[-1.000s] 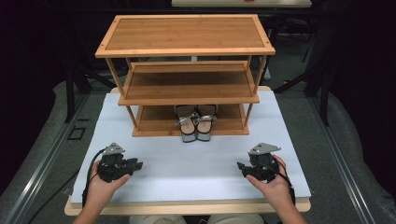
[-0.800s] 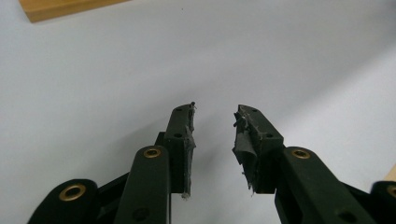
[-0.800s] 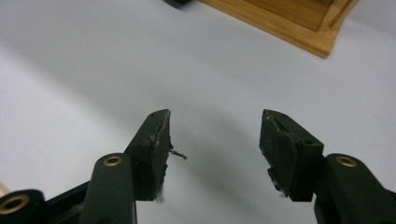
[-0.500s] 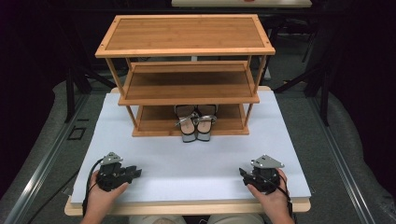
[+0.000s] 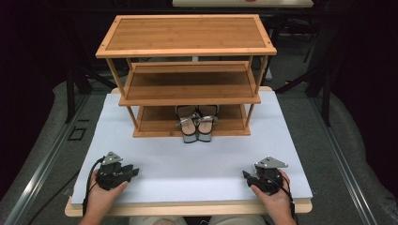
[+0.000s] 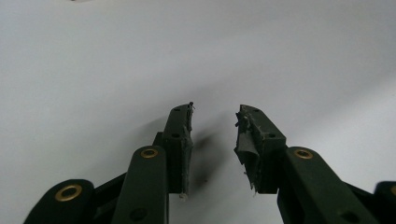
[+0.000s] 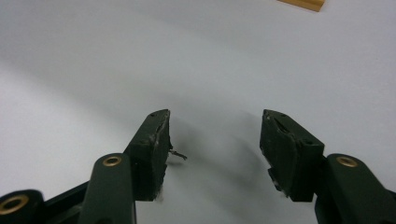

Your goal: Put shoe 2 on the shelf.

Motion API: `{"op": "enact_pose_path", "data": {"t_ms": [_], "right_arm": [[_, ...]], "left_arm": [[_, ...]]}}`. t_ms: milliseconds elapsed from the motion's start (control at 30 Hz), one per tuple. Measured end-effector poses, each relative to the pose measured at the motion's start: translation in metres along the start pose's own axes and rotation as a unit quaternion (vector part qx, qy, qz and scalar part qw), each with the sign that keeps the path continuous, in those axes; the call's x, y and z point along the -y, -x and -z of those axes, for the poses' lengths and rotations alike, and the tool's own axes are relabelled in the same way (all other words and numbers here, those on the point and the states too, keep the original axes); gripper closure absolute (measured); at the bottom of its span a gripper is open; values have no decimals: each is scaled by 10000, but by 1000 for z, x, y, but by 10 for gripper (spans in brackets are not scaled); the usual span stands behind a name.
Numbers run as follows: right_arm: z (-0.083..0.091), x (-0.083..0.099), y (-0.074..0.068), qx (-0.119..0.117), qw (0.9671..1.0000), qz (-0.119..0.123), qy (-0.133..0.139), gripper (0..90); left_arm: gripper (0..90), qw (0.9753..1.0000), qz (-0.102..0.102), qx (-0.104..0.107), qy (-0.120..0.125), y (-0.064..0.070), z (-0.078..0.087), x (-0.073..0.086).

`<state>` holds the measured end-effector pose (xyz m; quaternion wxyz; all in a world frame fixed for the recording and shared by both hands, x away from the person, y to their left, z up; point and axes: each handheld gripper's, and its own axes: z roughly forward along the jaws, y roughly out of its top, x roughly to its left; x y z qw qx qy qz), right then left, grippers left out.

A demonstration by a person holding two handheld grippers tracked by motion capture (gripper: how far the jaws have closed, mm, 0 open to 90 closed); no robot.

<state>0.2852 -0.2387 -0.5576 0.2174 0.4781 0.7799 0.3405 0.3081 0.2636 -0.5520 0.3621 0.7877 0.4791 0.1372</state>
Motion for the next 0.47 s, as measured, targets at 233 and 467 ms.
{"op": "enact_pose_path", "data": {"t_ms": [233, 467], "right_arm": [[-2, 0, 1, -5, 10000, -46, 55, 425], [1, 3, 2, 50, 9999, -79, 55, 424]], "left_arm": [[640, 9999, 87, 57, 1, -2, -2, 1], [606, 9999, 101, 134, 13, -2, -5, -2]]}}
